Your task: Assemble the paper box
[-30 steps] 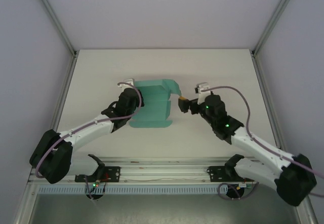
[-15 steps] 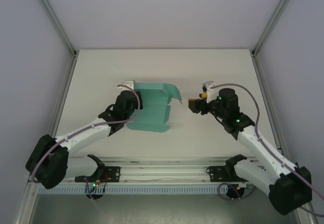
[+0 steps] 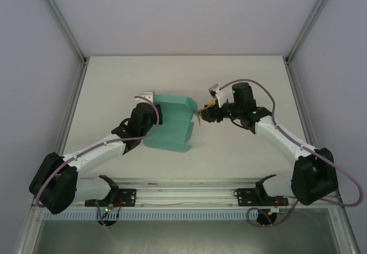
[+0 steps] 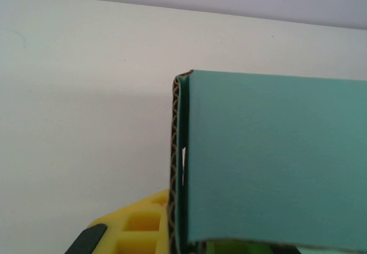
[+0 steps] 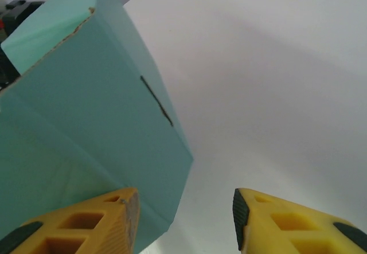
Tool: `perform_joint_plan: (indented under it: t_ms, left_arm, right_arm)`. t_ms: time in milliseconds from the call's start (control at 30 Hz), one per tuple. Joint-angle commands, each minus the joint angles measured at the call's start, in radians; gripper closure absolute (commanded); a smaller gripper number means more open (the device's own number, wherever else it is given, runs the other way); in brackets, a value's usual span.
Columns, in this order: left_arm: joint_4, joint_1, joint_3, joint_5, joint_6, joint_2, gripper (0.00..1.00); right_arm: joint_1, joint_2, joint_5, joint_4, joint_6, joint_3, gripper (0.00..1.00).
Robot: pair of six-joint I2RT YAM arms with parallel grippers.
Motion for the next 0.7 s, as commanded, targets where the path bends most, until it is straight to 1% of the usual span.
perform_joint_plan:
  t_ms: [0, 100, 200, 333, 400, 467, 533, 600, 667]
  left_arm:
    - [0.025, 0.004, 0.017, -0.001, 0.008, 0.018, 1.00]
    - [0.011, 0.004, 0.032, -0.014, -0.003, 0.041, 1.00]
    - [0.014, 0.004, 0.039, 0.012, -0.003, 0.056, 1.00]
    - [0.026, 0.003, 0.039, 0.028, -0.009, 0.065, 1.00]
    - [0.018, 0.004, 0.042, 0.011, -0.019, 0.070, 1.00]
    - [0.006, 0.004, 0.048, -0.029, -0.034, 0.077, 1.00]
    - [-0.004, 0.004, 0.052, -0.046, -0.040, 0.084, 1.00]
    - [0.005, 0.004, 0.055, -0.023, -0.042, 0.090, 1.00]
    - [0.025, 0.004, 0.053, -0.005, -0.050, 0.097, 1.00]
  right_arm:
    - [0.035, 0.011, -0.041, 0.050, 0.010, 0.025, 0.52]
    - [0.054, 0.035, -0.049, 0.076, 0.025, 0.037, 0.52]
    - [0.083, 0.070, -0.037, 0.117, 0.054, 0.052, 0.52]
    - [0.112, 0.135, 0.014, 0.137, 0.114, 0.105, 0.51]
    - [0.119, 0.159, -0.008, 0.120, 0.112, 0.131, 0.51]
    - [0.129, 0.172, -0.036, 0.103, 0.097, 0.143, 0.48]
    - [0.140, 0.177, -0.032, 0.094, 0.076, 0.143, 0.45]
    - [0.159, 0.184, 0.011, 0.103, 0.077, 0.144, 0.42]
    - [0.184, 0.200, 0.074, 0.100, 0.072, 0.154, 0.42]
